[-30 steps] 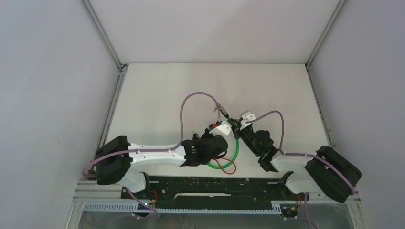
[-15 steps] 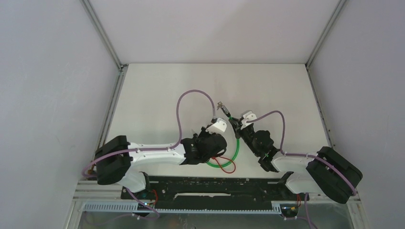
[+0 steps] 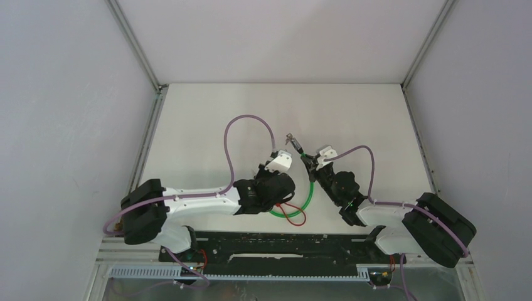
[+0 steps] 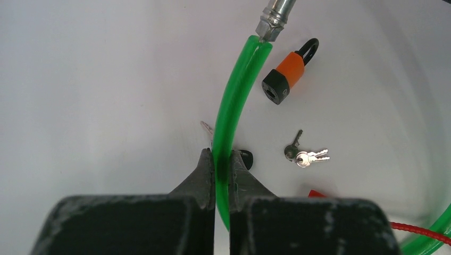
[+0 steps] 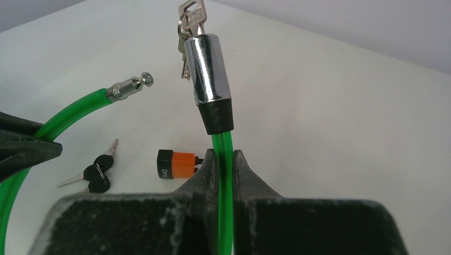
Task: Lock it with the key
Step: Lock the lock.
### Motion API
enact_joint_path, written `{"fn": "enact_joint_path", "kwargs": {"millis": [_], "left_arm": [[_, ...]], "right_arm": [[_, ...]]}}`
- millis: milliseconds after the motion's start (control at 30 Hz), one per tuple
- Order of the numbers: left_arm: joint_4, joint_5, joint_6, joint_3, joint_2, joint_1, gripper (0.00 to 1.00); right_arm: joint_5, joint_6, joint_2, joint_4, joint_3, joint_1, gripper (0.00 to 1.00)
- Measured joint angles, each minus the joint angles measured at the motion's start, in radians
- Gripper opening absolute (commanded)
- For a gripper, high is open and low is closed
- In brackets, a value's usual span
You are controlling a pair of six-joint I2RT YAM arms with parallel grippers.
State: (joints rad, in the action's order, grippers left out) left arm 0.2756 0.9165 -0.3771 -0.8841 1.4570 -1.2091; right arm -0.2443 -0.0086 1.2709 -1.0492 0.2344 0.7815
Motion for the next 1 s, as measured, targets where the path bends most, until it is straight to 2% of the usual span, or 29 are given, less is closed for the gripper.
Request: {"fn": "enact_joint_path", "kwargs": {"millis": [433,1000], "left_arm": [[-0.002,-0.028,0.019,-0.050,0.024,0.020,0.00],[-0.002,-0.058,0.021,-0.052,0.063,0.040,0.00]], "right_arm": [[0.061,-0.004,0.000,0.000,0.000,0.000,0.00],[0.063,-0.007,0.000,0.000,0.000,0.000,0.00]]}}
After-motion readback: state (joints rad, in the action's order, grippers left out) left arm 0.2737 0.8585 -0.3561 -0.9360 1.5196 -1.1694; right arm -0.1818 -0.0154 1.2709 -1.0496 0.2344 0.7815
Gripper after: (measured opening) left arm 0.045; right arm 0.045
